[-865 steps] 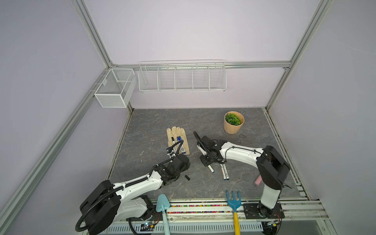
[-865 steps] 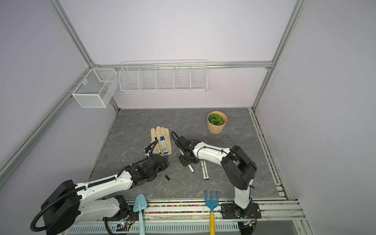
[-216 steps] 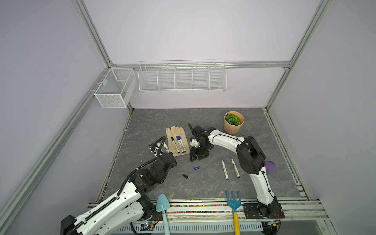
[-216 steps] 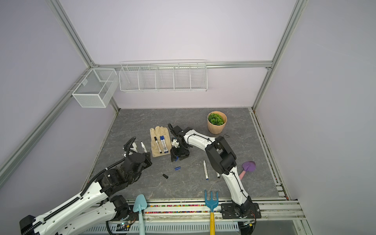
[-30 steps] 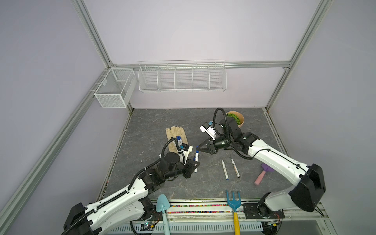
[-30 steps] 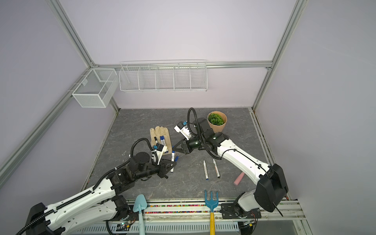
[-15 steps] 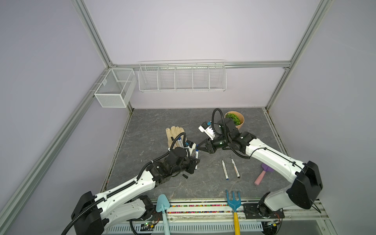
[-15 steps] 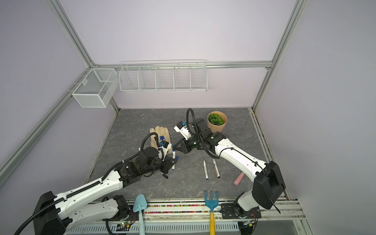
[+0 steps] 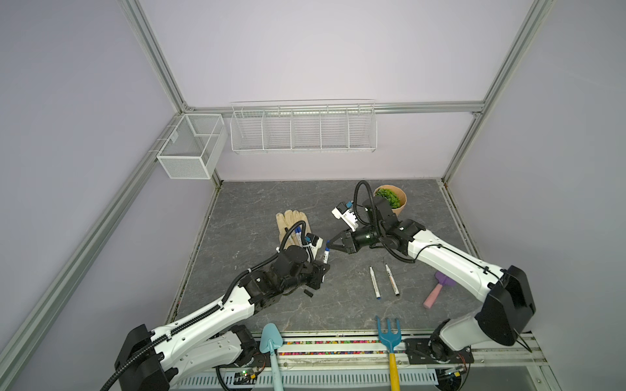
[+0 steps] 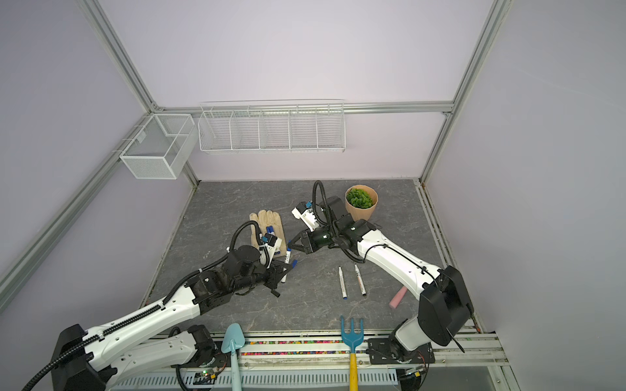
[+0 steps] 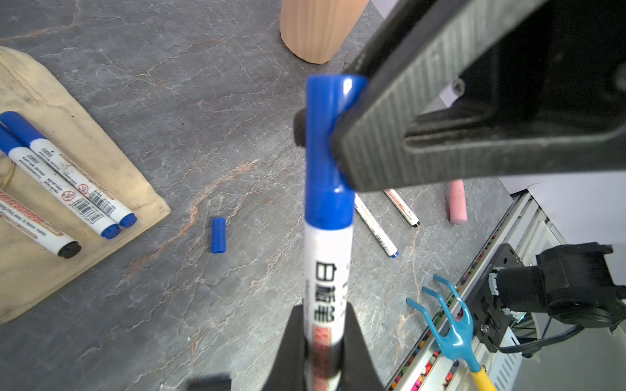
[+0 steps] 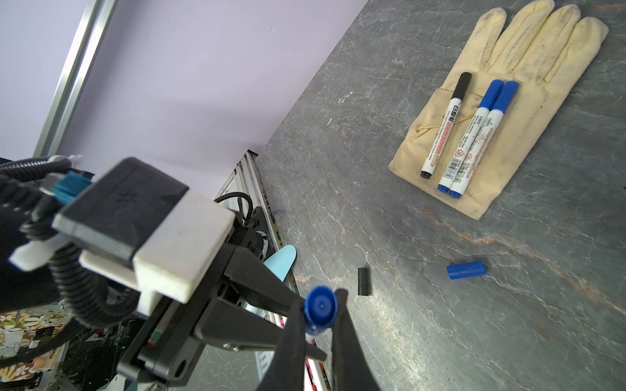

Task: Insert the pens into the pen caps
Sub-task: 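Carry the capped marker toward the glove with the left gripper while right withdraws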

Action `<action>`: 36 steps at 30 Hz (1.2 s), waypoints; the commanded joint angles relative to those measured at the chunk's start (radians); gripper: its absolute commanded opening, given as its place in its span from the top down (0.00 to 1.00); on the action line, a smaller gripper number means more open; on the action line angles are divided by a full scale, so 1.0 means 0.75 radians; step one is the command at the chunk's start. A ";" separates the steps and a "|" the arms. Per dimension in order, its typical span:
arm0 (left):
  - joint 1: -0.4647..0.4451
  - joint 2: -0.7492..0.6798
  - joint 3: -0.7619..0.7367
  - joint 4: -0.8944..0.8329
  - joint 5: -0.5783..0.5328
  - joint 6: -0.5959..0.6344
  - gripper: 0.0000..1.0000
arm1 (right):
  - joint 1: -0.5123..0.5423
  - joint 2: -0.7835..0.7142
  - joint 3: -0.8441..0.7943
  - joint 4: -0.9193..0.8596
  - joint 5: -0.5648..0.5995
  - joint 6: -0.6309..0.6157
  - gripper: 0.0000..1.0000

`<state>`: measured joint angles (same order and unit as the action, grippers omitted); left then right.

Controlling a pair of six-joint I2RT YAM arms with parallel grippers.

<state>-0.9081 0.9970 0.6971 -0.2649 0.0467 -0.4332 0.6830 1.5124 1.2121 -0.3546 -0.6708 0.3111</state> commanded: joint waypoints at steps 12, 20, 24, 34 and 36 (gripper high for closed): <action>0.109 0.033 -0.132 0.668 -0.144 -0.297 1.00 | -0.047 -0.045 -0.004 -0.130 -0.006 0.250 0.48; 0.395 0.033 -0.196 0.468 -0.020 -0.403 1.00 | -0.132 -0.144 -0.081 -0.125 0.097 0.266 0.45; 0.642 0.125 -0.188 0.338 0.090 -0.372 1.00 | -0.136 -0.137 -0.088 -0.205 0.133 0.232 0.46; 0.838 0.569 0.057 0.164 0.166 -0.216 1.00 | -0.142 -0.140 -0.075 -0.246 0.145 0.191 0.46; 0.839 0.656 0.111 0.145 0.165 -0.185 1.00 | -0.143 -0.145 -0.075 -0.262 0.146 0.176 0.46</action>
<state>-0.2852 1.4364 0.7124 -0.1120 0.1555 -0.6361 0.5823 1.4147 1.1553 -0.5190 -0.5682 0.4747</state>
